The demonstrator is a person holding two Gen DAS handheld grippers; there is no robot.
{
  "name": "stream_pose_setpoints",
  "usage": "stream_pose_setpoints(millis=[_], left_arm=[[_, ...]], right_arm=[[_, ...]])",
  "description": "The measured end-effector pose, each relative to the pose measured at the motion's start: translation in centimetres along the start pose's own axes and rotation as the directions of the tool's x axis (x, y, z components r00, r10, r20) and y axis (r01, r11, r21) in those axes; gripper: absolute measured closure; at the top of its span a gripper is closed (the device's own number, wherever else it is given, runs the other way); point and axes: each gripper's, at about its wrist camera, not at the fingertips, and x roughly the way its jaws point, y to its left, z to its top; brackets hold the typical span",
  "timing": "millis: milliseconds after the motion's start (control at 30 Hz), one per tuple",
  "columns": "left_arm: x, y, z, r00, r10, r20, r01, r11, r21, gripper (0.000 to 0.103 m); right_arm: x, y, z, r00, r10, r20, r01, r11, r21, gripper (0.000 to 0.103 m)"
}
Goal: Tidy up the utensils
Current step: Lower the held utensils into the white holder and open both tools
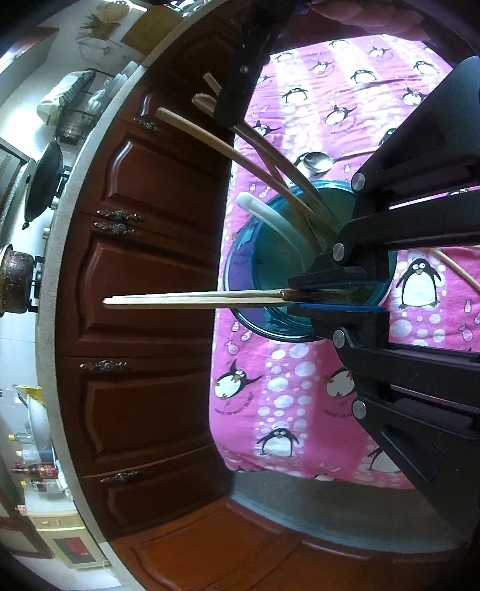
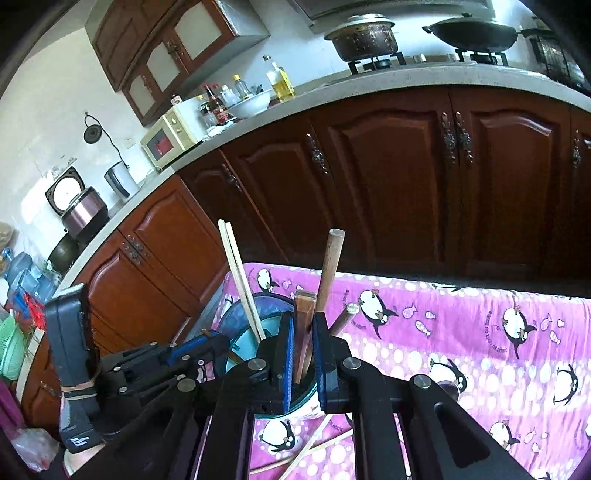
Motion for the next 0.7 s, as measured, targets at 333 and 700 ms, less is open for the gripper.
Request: stream_pose_setpoints(millis=[333, 700], left_arm=[[-0.3, 0.2, -0.2, 1.0, 0.005, -0.002, -0.005, 1.0, -0.008, 0.096], [-3.9, 1.2, -0.7, 0.998, -0.04, 0.041, 0.042, 0.998, -0.055, 0.062]], right_arm=[[-0.9, -0.2, -0.2, 1.0, 0.016, -0.012, -0.016, 1.0, 0.008, 0.08], [-5.0, 0.3, -1.1, 0.997, 0.066, 0.043, -0.067, 0.998, 0.01, 0.069]])
